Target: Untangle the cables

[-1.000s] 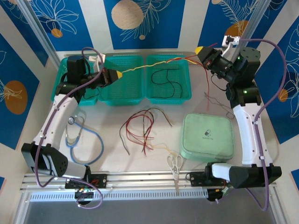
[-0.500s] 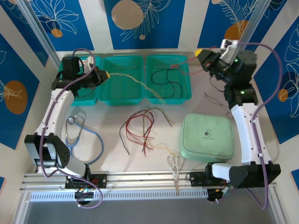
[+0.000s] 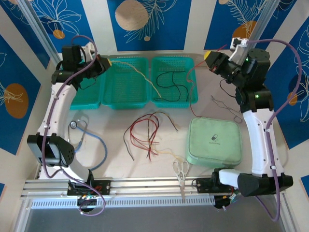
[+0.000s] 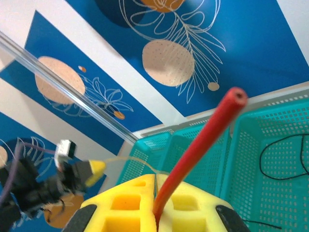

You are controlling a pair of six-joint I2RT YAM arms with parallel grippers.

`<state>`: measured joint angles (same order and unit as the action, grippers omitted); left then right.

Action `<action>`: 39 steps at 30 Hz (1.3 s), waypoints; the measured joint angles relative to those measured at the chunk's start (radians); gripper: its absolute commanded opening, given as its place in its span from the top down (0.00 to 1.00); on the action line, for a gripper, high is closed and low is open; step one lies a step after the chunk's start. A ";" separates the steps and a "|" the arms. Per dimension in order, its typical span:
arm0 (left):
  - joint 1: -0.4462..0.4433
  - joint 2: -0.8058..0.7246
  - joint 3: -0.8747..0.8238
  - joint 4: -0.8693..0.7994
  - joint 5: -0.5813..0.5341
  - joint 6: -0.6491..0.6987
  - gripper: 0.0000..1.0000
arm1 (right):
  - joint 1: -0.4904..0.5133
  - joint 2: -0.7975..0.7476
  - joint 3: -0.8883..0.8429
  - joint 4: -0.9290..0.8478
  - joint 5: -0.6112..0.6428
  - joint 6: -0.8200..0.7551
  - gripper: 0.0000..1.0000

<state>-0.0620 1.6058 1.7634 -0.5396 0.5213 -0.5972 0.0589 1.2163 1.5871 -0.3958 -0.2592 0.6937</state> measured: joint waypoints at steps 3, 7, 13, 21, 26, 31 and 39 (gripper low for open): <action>0.000 0.008 0.110 -0.001 -0.046 0.005 1.00 | 0.017 -0.024 -0.029 -0.014 0.025 -0.044 1.00; 0.000 0.006 0.228 0.002 -0.132 0.030 1.00 | 0.018 -0.028 -0.033 -0.041 0.043 -0.080 1.00; -0.026 -0.020 0.210 -0.019 -0.336 0.102 1.00 | 0.023 -0.031 -0.027 -0.051 0.047 -0.115 1.00; -0.152 0.024 0.132 -0.103 -0.603 0.293 1.00 | 0.032 -0.031 0.014 -0.070 0.047 -0.137 1.00; -0.274 0.111 0.172 -0.165 -0.762 0.429 1.00 | 0.035 -0.031 0.016 -0.072 0.047 -0.141 1.00; -0.406 0.206 0.240 -0.203 -0.934 0.613 1.00 | 0.035 -0.031 0.016 -0.078 0.047 -0.144 1.00; -0.570 0.261 0.176 0.028 -1.182 1.062 1.00 | 0.034 -0.031 0.016 -0.085 0.047 -0.145 1.00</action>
<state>-0.6315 1.8664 1.9396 -0.5117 -0.6605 0.4648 0.0925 1.1854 1.6035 -0.4808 -0.2123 0.5491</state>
